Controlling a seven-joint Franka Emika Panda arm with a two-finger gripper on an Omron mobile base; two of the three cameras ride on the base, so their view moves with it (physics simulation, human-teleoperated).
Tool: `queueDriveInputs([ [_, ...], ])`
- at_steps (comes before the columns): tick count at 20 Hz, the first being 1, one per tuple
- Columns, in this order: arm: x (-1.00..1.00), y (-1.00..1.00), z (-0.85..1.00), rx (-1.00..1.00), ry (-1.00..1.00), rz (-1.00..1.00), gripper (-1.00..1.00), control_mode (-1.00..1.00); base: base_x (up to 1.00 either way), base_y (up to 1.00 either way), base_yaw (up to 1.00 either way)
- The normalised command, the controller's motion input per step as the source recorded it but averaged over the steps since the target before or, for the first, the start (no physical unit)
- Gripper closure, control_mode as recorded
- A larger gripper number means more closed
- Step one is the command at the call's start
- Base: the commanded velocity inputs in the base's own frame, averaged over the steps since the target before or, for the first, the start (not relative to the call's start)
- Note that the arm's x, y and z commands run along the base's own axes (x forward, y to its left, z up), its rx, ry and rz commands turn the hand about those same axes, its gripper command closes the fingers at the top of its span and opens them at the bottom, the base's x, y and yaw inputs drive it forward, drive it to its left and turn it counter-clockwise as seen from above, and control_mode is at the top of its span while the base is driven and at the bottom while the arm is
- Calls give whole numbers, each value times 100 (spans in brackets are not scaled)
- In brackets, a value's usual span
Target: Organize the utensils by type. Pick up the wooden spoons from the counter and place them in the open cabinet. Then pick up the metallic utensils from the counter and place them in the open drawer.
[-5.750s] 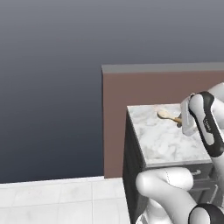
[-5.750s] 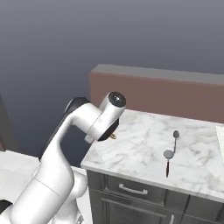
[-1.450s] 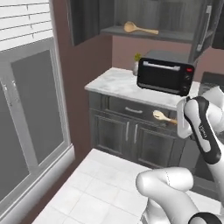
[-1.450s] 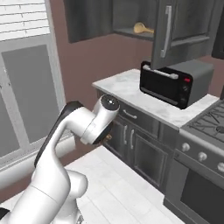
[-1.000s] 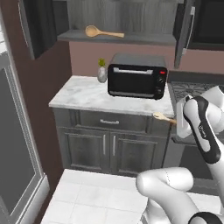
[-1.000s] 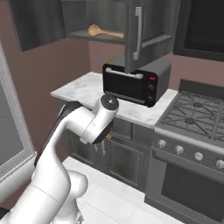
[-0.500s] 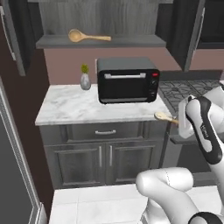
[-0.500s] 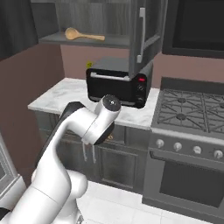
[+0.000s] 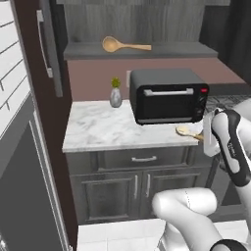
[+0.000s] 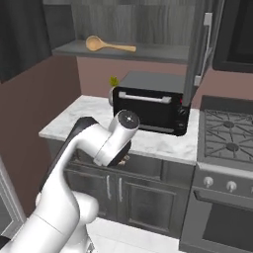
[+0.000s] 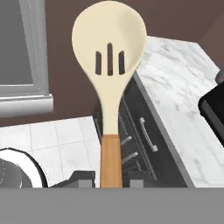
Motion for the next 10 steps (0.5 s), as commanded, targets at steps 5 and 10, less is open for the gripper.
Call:
queueDriveInputs([
  [5,0,0,0,0,0,0,100,100,88,4,-7],
  [10,0,0,0,0,0,0,100,100,59,30,-16],
])
